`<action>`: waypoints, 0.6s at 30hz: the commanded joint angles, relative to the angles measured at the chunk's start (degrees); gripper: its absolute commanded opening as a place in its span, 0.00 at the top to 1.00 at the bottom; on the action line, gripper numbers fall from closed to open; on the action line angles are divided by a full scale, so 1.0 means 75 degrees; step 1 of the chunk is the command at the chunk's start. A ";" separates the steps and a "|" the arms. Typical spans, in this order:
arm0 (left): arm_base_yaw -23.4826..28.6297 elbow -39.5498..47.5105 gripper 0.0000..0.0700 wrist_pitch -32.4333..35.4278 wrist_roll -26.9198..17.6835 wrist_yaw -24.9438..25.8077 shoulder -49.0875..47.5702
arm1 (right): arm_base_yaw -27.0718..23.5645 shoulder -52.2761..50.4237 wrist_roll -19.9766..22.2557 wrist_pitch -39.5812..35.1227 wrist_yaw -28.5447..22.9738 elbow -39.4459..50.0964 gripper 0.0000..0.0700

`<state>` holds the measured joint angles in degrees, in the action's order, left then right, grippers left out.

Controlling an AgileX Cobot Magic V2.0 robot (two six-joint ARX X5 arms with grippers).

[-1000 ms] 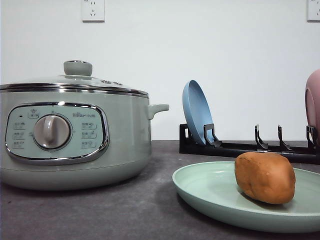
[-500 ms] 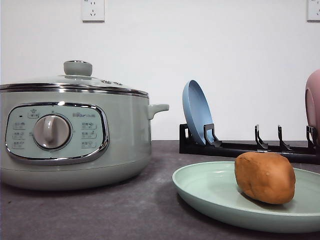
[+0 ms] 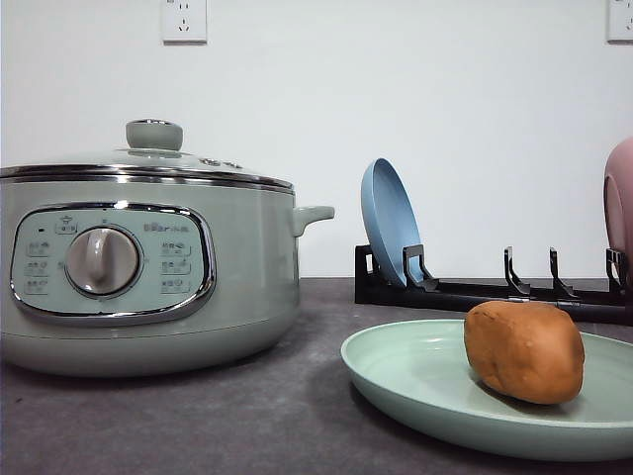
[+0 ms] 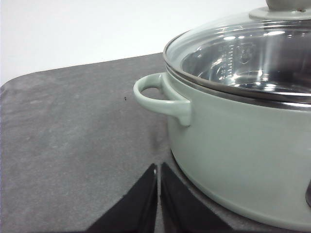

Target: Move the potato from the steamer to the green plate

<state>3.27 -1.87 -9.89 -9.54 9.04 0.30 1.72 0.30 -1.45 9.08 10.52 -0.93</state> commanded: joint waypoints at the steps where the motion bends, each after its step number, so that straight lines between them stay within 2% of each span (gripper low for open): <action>1: 0.0017 0.0157 1.00 -0.0055 0.0020 -0.0009 -0.0017 | 0.0012 -0.0012 0.0052 -0.0008 -0.0002 0.0032 1.00; 18: 0.0018 0.0157 1.00 -0.0055 0.0020 -0.0009 -0.0017 | 0.0012 -0.0012 0.0052 -0.0009 -0.0002 0.0032 1.00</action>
<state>3.27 -1.87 -9.89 -9.54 9.04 0.30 1.72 0.30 -1.45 9.08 10.50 -0.93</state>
